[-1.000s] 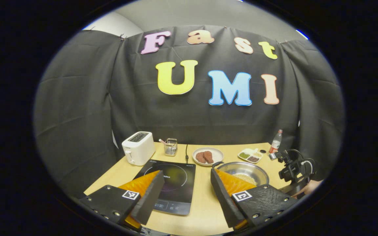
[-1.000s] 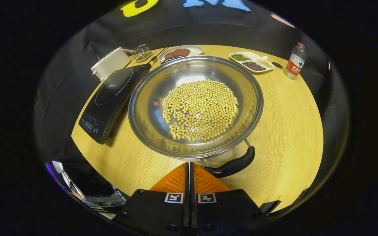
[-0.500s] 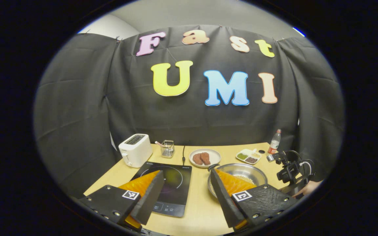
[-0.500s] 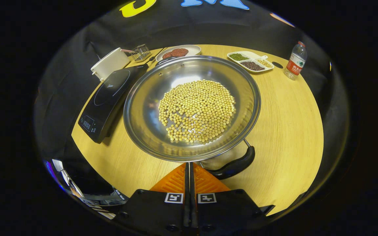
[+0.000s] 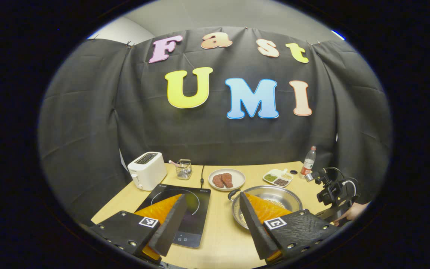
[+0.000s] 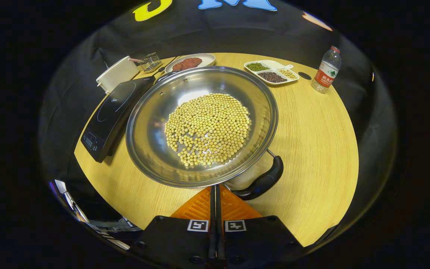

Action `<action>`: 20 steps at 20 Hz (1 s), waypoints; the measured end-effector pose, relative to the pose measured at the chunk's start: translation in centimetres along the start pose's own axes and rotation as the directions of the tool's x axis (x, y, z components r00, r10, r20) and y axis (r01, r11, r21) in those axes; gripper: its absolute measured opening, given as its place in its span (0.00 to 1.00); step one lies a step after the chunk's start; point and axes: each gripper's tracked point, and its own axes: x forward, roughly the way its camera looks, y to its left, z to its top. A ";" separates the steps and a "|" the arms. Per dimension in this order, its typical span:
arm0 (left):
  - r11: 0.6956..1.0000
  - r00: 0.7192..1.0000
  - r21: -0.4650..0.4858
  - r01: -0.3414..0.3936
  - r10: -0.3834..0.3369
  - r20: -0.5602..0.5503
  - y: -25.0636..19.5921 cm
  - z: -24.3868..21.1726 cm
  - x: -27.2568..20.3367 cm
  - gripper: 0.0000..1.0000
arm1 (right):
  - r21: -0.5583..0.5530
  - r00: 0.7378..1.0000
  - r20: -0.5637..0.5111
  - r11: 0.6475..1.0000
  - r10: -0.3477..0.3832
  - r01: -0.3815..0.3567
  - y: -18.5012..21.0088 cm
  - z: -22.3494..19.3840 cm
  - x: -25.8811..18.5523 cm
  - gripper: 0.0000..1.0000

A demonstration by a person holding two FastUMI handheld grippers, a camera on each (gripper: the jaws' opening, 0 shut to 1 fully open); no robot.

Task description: First push the handle of the pot to place it horizontally, then grasp the pot with both hands and set it on the induction cooktop.

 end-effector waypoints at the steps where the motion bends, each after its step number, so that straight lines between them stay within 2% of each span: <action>1: 1.000 1.000 0.001 -0.002 0.002 -0.001 -0.2 0.1 0.1 0.80 | -0.004 1.000 0.001 1.000 -0.002 0.002 -0.4 0.2 0.1 0.02; 2: 1.000 1.000 0.004 -0.005 0.005 -0.002 -0.5 0.1 0.2 0.87 | -0.005 1.000 0.001 1.000 -0.004 0.004 -0.8 0.2 0.1 0.02; 5: 1.000 1.000 0.018 -0.021 0.021 -0.003 -1.2 0.3 0.4 0.87 | -0.009 1.000 -0.002 1.000 -0.007 0.007 -2.0 0.6 0.4 0.02; 6: 1.000 1.000 0.018 -0.023 0.023 -0.006 -1.6 0.2 0.4 0.80 | -0.007 1.000 -0.003 1.000 -0.006 0.006 -2.3 0.7 0.5 0.02; 7: 1.000 1.000 0.017 -0.026 0.027 -0.011 -1.9 0.2 0.5 0.87 | -0.004 1.000 -0.004 1.000 -0.004 0.004 -2.6 0.9 0.5 0.02; 10: 0.999 0.999 0.018 -0.045 0.045 -0.019 -2.5 0.1 0.7 0.87 | -0.001 1.000 -0.005 1.000 0.003 -0.003 -3.6 1.1 0.8 0.00; 13: 0.998 0.998 0.019 -0.060 0.060 -0.024 -3.3 0.2 1.0 0.87 | -0.005 1.000 -0.002 1.000 0.003 -0.003 -4.7 1.5 1.0 0.02; 20: 0.998 0.997 -0.005 -0.063 0.063 -0.051 -5.7 -0.2 1.2 0.87 | 0.036 1.000 0.013 0.999 -0.007 0.007 -7.5 2.4 1.6 0.00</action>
